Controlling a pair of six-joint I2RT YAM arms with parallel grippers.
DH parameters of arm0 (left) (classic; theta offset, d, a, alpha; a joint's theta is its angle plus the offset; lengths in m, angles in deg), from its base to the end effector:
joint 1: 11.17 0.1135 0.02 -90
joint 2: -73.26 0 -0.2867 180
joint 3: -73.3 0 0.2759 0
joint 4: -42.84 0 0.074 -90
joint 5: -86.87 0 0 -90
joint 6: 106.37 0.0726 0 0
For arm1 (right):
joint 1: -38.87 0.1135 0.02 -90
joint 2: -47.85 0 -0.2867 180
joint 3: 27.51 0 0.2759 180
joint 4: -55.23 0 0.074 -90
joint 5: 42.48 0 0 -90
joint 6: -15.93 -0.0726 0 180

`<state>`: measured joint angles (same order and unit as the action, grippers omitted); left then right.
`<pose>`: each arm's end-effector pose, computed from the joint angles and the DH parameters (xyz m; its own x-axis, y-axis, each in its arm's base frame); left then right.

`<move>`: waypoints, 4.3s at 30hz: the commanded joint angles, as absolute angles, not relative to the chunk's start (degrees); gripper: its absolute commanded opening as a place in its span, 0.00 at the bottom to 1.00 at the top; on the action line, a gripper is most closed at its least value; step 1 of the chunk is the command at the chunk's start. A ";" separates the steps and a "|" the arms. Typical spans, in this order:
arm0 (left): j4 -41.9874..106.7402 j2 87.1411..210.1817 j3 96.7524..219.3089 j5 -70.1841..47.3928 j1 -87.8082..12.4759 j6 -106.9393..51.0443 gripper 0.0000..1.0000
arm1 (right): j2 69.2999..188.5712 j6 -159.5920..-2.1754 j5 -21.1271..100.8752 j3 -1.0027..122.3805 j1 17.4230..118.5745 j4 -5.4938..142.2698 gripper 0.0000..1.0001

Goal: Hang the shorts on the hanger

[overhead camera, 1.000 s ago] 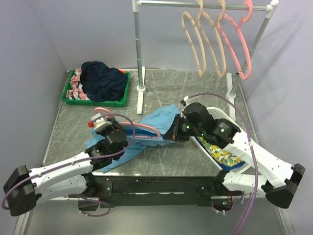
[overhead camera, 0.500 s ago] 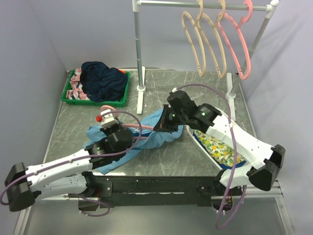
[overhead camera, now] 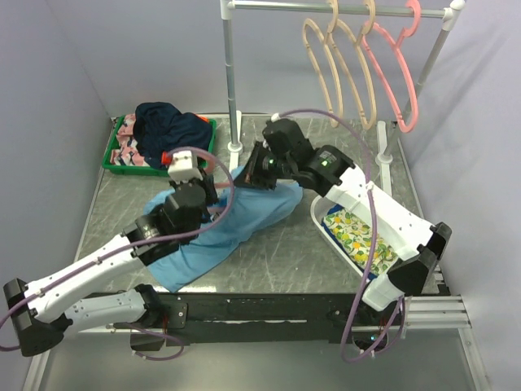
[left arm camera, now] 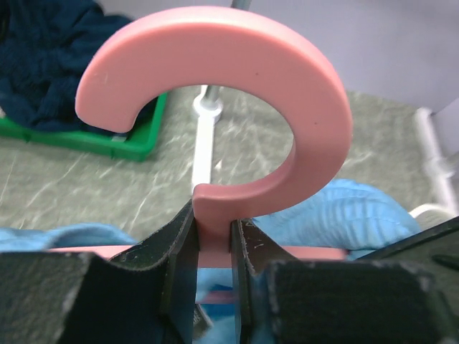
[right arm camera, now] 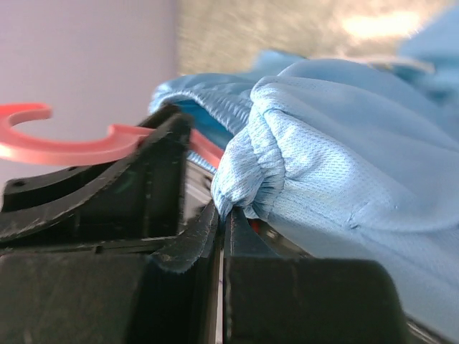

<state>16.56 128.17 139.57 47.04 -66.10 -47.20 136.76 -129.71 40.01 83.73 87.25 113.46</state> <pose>0.1847 -0.1661 0.3714 -0.1772 -0.3189 -0.9311 0.0082 0.9455 -0.3254 0.2506 0.2964 0.4194 -0.8897 0.2309 -0.3939 -0.1365 0.6888 0.7119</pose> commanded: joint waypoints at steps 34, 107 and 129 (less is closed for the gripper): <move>-13.67 144.45 198.62 21.92 -64.87 -14.44 0.01 | 103.83 -78.12 49.81 72.67 88.18 96.00 0.81; -3.65 143.92 186.14 33.17 -62.06 -18.12 0.01 | 110.68 -82.69 53.12 76.37 102.14 101.71 0.00; -1.90 140.84 185.88 24.91 -62.06 -17.16 0.01 | 109.20 -77.41 57.11 73.30 102.16 105.32 0.82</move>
<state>-7.24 143.01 183.92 27.37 -62.19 -18.48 108.43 -79.89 61.47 76.14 104.45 104.65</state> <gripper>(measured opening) 0.248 0.811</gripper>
